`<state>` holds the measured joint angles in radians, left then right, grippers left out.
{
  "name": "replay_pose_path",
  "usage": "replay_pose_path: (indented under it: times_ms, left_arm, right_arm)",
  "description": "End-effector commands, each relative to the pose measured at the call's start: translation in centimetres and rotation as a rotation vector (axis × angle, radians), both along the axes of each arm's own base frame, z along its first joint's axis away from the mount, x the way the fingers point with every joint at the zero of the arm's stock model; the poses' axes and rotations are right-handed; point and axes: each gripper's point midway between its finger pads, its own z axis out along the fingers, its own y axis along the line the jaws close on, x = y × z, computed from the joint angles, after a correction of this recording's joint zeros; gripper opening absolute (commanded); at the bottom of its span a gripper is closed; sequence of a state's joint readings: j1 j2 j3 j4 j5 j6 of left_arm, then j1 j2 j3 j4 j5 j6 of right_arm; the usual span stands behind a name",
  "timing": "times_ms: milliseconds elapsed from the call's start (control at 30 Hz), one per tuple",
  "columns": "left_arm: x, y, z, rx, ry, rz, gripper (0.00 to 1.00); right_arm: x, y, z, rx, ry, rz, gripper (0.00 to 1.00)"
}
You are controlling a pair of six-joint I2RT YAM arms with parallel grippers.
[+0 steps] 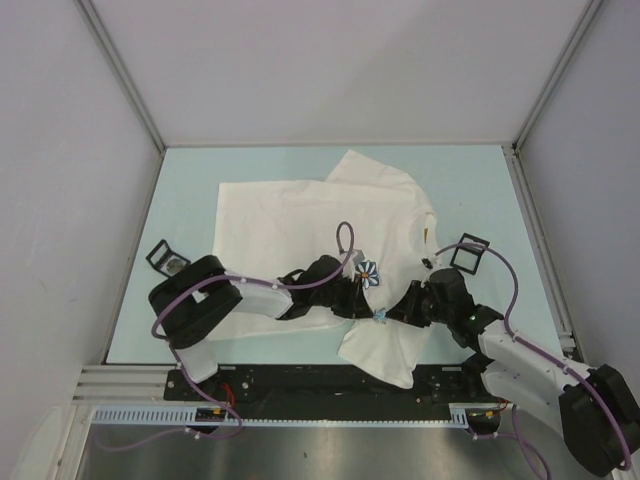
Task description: Remove the brooch from the garment
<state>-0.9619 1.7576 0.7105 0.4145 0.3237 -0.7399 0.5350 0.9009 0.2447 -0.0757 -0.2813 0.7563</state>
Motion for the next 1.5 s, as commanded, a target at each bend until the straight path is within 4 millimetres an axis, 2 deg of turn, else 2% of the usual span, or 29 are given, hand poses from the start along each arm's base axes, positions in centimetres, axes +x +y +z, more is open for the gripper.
replay_pose_path:
  times_ms: [0,133,233,333,367,400,467,500,533,567,600,667,700,767,833,933,1100,1167,1467]
  left_arm:
    - [0.3,0.7,2.7,-0.024,-0.085,0.002,0.28]
    - [-0.2,1.7,4.8,-0.054,-0.111,-0.002,0.31]
    - [-1.0,2.2,6.5,-0.085,-0.123,-0.019,0.38]
    - [-2.0,2.5,7.6,-0.117,-0.121,-0.055,0.44]
    - [-2.3,2.5,8.6,-0.143,-0.129,-0.067,0.45]
    - [-2.6,2.7,8.9,-0.151,-0.130,-0.077,0.46]
    - [-3.3,3.0,10.2,-0.176,-0.138,-0.107,0.48]
    - [-3.7,3.1,10.5,-0.173,-0.136,-0.122,0.49]
    - [-3.8,3.3,10.7,-0.172,-0.137,-0.129,0.50]
    - [-4.0,3.5,11.7,-0.187,-0.154,-0.134,0.50]
    - [-4.1,3.7,12.0,-0.177,-0.158,-0.144,0.52]
    - [-4.3,4.0,13.0,-0.186,-0.176,-0.152,0.52]
    - [-4.4,4.1,13.4,-0.178,-0.181,-0.161,0.52]
    - [-4.7,4.2,14.5,-0.193,-0.197,-0.177,0.53]
    - [-4.9,4.4,14.8,-0.191,-0.201,-0.187,0.54]
    - [-5.1,4.6,15.2,-0.188,-0.207,-0.200,0.54]
    - [-5.4,4.6,15.1,-0.174,-0.195,-0.233,0.54]
    - [-5.3,4.6,15.0,-0.166,-0.192,-0.239,0.54]
    - [-5.0,4.3,14.9,-0.167,-0.188,-0.264,0.54]
  right_arm:
    - [0.4,-0.1,1.1,0.057,-0.015,-0.038,0.00]
    - [0.5,-0.6,1.6,0.077,-0.013,-0.067,0.00]
    - [1.3,-1.2,2.5,0.081,-0.035,-0.111,0.00]
    - [2.6,-3.3,2.8,0.038,-0.041,-0.201,0.00]
    - [3.0,-4.0,2.9,0.022,-0.045,-0.229,0.00]
    - [4.4,-5.5,3.5,0.003,-0.065,-0.283,0.00]
    - [5.2,-6.9,4.1,-0.006,-0.064,-0.320,0.00]
    - [6.4,-8.8,4.5,-0.016,-0.079,-0.381,0.00]
    - [6.9,-9.7,4.9,-0.013,-0.086,-0.411,0.00]
    - [7.2,-10.2,5.1,0.007,-0.080,-0.421,0.00]
    - [8.2,-12.8,5.2,0.015,-0.074,-0.521,0.00]
    - [9.0,-14.3,5.8,0.072,-0.085,-0.567,0.00]
    - [9.8,-16.4,6.2,0.086,-0.112,-0.633,0.00]
    - [10.4,-17.7,5.8,0.110,-0.087,-0.665,0.00]
    - [11.1,-20.0,5.3,0.118,-0.072,-0.731,0.00]
    - [12.0,-22.1,4.7,0.120,-0.076,-0.785,0.00]
    - [13.3,-24.3,4.4,0.086,-0.117,-0.805,0.00]
    - [13.5,-24.6,3.8,0.087,-0.103,-0.803,0.00]
    - [15.0,-25.7,3.8,0.075,-0.151,-0.816,0.00]
